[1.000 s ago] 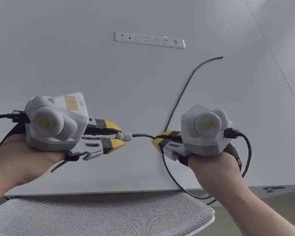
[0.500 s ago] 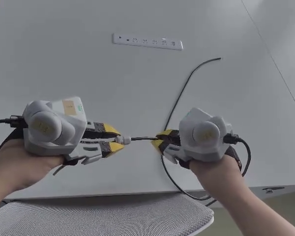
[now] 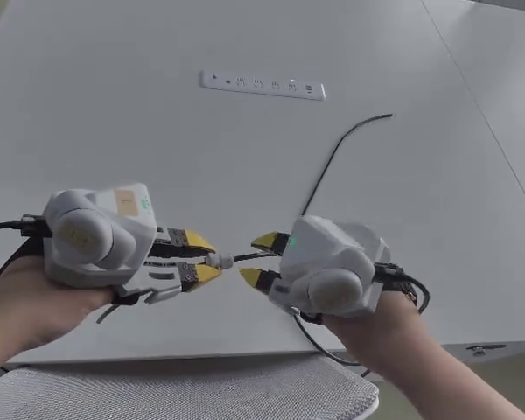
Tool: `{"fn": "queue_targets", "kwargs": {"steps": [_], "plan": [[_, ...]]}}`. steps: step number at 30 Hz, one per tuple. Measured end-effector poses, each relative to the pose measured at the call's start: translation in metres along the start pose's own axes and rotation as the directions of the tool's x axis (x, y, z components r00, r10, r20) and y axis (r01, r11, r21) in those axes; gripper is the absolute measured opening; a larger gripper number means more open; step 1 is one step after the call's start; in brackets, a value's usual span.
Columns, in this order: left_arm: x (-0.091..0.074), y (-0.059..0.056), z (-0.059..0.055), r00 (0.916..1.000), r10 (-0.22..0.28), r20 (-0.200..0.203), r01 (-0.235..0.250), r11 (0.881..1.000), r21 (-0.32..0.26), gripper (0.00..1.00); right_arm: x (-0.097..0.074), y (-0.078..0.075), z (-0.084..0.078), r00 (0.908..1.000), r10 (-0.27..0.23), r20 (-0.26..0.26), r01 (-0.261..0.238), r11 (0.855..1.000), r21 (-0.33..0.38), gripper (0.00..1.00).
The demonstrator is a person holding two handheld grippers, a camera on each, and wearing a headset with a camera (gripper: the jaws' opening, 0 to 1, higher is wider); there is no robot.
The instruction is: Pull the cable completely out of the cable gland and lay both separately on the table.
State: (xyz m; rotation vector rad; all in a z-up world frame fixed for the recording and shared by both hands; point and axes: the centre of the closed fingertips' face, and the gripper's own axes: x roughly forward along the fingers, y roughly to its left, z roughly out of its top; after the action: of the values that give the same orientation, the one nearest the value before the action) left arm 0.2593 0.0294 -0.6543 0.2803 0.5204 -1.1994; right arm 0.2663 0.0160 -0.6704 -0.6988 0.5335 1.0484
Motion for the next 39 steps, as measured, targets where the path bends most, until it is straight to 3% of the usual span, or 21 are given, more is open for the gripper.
{"fn": "queue_targets", "kwargs": {"steps": [5,7,14,21,29,32,34,39], "plan": [[-0.001,0.000,-0.001,1.0000,0.004,0.000,-0.004,1.000,-0.007,0.15,0.005,0.003,0.008,1.0000,0.005,-0.001,-0.005,0.998,-0.065,0.09],[-0.002,0.000,-0.002,1.0000,0.007,-0.001,-0.007,1.000,-0.009,0.15,0.006,0.004,0.008,0.9999,0.012,-0.005,-0.012,0.998,-0.069,0.04],[-0.004,0.001,-0.004,0.9999,0.013,0.005,-0.013,1.000,-0.019,0.15,0.008,0.005,0.008,0.9998,0.018,-0.005,-0.018,0.998,-0.058,0.02],[-0.005,0.004,-0.003,0.9998,0.017,0.012,-0.016,1.000,-0.018,0.15,0.007,-0.003,-0.001,0.9998,-0.003,-0.021,0.004,0.999,0.041,0.01],[-0.005,0.005,0.001,0.9997,0.015,0.022,-0.015,1.000,-0.015,0.15,0.002,-0.014,-0.014,0.9995,-0.020,-0.025,0.023,0.988,0.156,0.01],[-0.004,0.005,0.002,0.9996,0.013,0.023,-0.013,1.000,-0.011,0.15,0.002,-0.013,-0.017,0.9999,-0.008,-0.014,0.011,0.966,0.259,0.01],[-0.004,0.006,0.002,0.9996,0.013,0.023,-0.013,1.000,-0.012,0.15,0.002,-0.015,-0.020,0.9997,-0.011,-0.020,0.016,0.964,0.264,0.01],[-0.003,0.007,0.003,0.9997,0.014,0.022,-0.014,1.000,-0.010,0.15,0.002,-0.018,-0.028,0.9997,-0.017,-0.020,0.023,0.941,0.338,0.01]]}}
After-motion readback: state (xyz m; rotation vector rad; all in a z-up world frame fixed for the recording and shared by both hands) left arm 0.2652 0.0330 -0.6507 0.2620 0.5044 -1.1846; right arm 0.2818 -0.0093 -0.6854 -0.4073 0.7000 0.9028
